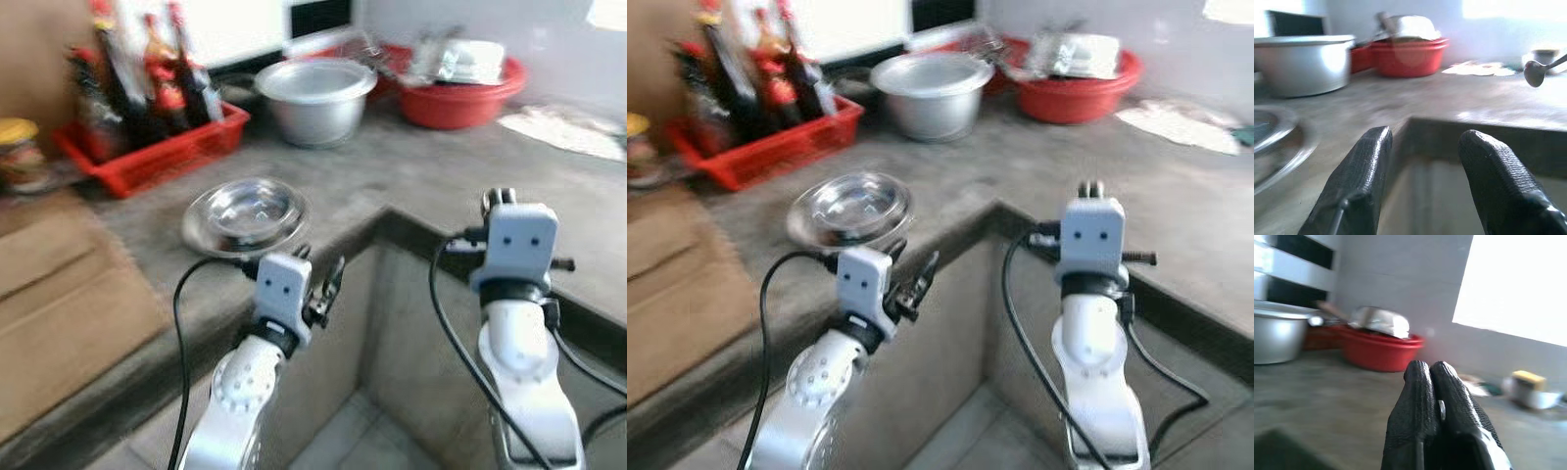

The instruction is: Kitchen organization

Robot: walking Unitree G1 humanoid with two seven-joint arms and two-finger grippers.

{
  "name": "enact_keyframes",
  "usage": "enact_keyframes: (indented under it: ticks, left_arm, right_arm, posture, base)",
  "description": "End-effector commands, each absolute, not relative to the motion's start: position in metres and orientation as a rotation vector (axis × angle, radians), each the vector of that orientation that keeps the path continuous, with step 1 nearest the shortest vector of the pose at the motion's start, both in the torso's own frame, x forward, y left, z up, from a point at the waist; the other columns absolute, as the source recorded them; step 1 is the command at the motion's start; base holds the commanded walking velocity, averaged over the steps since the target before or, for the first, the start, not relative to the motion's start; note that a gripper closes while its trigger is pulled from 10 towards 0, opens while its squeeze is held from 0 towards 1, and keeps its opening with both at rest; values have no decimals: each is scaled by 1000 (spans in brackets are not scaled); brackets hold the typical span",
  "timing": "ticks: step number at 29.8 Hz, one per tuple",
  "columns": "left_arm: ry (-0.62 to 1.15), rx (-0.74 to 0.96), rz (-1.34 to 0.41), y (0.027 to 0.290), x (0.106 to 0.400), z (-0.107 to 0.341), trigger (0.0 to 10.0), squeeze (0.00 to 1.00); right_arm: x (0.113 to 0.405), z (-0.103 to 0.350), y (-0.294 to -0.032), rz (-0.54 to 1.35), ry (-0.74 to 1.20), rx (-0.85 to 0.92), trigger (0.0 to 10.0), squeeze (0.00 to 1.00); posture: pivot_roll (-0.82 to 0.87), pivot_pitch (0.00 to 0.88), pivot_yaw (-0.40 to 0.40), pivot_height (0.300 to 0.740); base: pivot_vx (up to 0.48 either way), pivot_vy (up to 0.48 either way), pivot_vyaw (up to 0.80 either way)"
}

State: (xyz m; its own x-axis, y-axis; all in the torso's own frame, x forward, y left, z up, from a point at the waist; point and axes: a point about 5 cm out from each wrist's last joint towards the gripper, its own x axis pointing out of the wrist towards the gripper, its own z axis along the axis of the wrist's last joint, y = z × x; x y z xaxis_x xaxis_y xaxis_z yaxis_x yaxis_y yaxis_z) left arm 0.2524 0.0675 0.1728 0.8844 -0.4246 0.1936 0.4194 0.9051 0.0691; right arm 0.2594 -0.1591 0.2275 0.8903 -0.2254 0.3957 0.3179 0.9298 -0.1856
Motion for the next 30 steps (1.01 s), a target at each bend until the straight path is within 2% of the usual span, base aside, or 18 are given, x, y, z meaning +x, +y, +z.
enact_keyframes:
  ticks: [1,15,23,28,29,30]
  left_arm:
    - [-194,34,-420,71,254,171,10000,0]
    - [-218,51,-417,72,255,173,10000,0]
    - [-205,54,-421,71,257,172,10000,0]
    - [-199,43,-407,73,258,172,10000,0]
    - [-203,52,-406,74,258,172,10000,0]
    - [-205,57,-406,74,258,172,10000,0]
  right_arm:
    - [257,234,-155,-278,-413,-260,0,0]
    - [257,235,-154,-277,-424,-293,0,0]
    - [259,236,-154,-281,-427,-311,0,0]
    - [260,236,-154,-277,-424,-314,0,0]
    - [263,235,-151,-252,-415,-314,2431,0]
    - [263,235,-151,-245,-412,-311,2431,0]
  posture:
    - [14,19,23,740]
    - [13,13,22,740]
    - [8,5,26,740]
    - [8,3,26,740]
    - [9,2,23,740]
    - [9,3,23,740]
  base:
    - [0,0,-781]
    - [0,0,-781]
    - [30,-404,-780]
    - [0,0,-779]
    - [0,0,0]
    - [0,0,0]
